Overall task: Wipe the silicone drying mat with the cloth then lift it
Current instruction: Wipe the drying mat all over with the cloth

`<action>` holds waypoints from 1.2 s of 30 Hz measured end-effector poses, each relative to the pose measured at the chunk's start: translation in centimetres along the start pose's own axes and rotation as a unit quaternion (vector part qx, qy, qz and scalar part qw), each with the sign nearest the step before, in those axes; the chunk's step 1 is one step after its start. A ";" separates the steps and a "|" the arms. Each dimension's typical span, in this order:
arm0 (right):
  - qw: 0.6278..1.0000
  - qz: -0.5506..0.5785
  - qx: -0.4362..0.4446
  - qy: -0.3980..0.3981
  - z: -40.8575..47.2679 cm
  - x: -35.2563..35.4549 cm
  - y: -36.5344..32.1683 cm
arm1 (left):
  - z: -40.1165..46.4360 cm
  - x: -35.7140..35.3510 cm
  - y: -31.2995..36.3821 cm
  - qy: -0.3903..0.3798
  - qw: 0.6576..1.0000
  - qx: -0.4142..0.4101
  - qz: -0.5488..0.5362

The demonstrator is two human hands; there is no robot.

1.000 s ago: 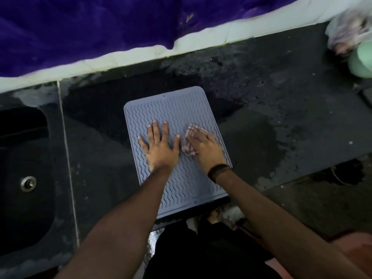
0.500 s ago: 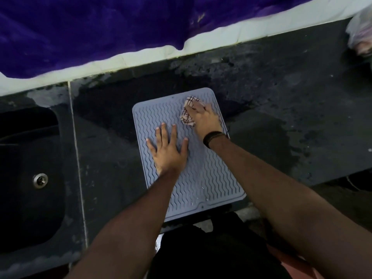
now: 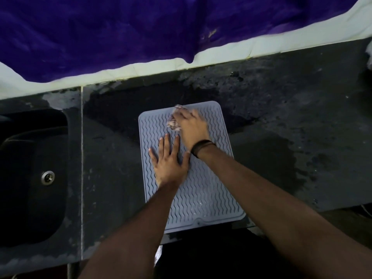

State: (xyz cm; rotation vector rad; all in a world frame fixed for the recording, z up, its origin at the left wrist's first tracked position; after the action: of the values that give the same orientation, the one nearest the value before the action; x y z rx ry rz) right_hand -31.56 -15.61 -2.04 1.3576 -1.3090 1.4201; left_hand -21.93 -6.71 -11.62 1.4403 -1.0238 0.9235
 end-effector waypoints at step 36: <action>0.990 -0.108 -0.081 -0.046 1.5 1.4 11.7 | -0.2 0.2 -0.1 0.005 1.000 -0.001 -0.017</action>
State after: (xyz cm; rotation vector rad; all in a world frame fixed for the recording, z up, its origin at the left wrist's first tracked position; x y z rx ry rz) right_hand -42.80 -19.44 -2.77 1.4224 -1.2648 1.0944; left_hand -21.80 -6.54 -11.45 1.4451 -0.9887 0.9037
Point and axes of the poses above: each hand's wrist, its own z-axis towards the middle knuckle, its own x-axis out of the back of the hand, y = z × x, the point moved 9 cm from there along z, towards the middle knuckle, and after that the axes turned 4 degrees about -z, right-handed, at the moved point
